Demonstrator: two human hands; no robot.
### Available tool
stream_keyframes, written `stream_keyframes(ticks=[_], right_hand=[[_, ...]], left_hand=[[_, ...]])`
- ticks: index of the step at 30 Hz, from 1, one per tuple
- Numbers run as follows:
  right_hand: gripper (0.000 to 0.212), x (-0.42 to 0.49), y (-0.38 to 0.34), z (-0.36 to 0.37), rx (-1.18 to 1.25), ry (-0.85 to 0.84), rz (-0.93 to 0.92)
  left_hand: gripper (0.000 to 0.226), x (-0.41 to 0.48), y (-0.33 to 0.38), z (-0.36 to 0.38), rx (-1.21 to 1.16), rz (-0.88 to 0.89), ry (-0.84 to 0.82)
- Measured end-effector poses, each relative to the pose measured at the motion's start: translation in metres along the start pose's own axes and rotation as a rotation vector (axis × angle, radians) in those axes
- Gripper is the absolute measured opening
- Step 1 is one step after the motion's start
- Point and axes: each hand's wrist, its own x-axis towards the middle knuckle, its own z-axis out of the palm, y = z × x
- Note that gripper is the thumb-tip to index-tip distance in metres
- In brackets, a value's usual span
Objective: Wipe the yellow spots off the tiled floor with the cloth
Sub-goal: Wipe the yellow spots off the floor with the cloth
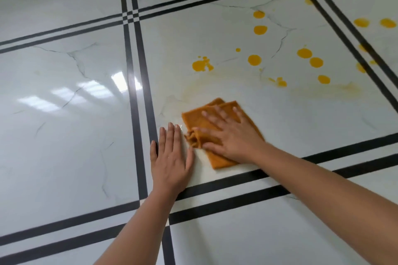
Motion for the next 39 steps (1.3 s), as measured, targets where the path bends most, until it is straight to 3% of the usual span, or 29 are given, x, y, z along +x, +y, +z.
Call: stream_keyframes(ticks=[3,4,7,9,13,15,17,19,23,24,27,29,32,34,35,39], right_hand=[[0.059,0.027,0.007,-0.012,0.107,0.009,0.319],[0.058,0.029,-0.003,-0.014,0.125,0.015,0.334],[0.061,-0.009,-0.018,0.002,0.034,0.022,0.040],[0.064,-0.038,0.007,0.005,-0.014,-0.020,0.026],[0.059,-0.018,0.032,-0.008,0.149,0.011,0.491],[0.064,-0.025,0.011,-0.005,0.147,0.048,0.398],[0.077,-0.062,0.005,0.008,0.051,0.012,0.121],[0.080,-0.086,0.039,0.009,0.010,-0.035,0.074],[0.065,-0.072,0.082,-0.002,0.147,0.056,0.648],[0.066,-0.073,0.074,-0.002,0.141,0.065,0.636],[0.073,-0.118,0.067,0.017,-0.008,0.053,0.160],[0.070,-0.144,0.104,0.015,-0.090,0.027,0.077],[0.073,-0.141,0.141,0.006,0.076,0.073,0.605],[0.064,-0.120,0.122,0.005,0.151,0.096,0.780],[0.064,-0.115,0.108,0.005,0.157,0.090,0.767],[0.074,-0.124,0.093,0.005,0.042,-0.019,0.411]], left_hand=[[0.073,-0.005,0.001,0.000,-0.013,0.008,-0.006],[0.073,-0.005,0.002,-0.001,-0.014,-0.001,-0.002],[0.074,-0.010,0.008,-0.001,0.002,-0.017,-0.006],[0.075,-0.013,0.010,-0.001,-0.004,-0.006,-0.027],[0.075,-0.019,0.020,0.001,0.011,0.063,-0.058],[0.074,-0.019,0.031,0.002,0.001,0.075,-0.054],[0.073,-0.018,0.041,0.005,-0.010,0.094,-0.050],[0.073,-0.015,0.050,0.008,0.002,0.140,-0.063],[0.071,-0.012,0.070,0.014,0.045,0.218,-0.078],[0.072,-0.012,0.076,0.016,0.046,0.228,-0.083],[0.073,-0.011,0.098,0.019,0.030,0.239,-0.084],[0.073,-0.008,0.109,0.022,0.027,0.251,-0.084],[0.071,-0.007,0.126,0.029,0.045,0.281,-0.096],[0.072,-0.009,0.134,0.032,0.055,0.272,-0.111],[0.073,-0.009,0.137,0.033,0.058,0.257,-0.108],[0.073,-0.011,0.148,0.032,0.022,0.206,-0.091]])
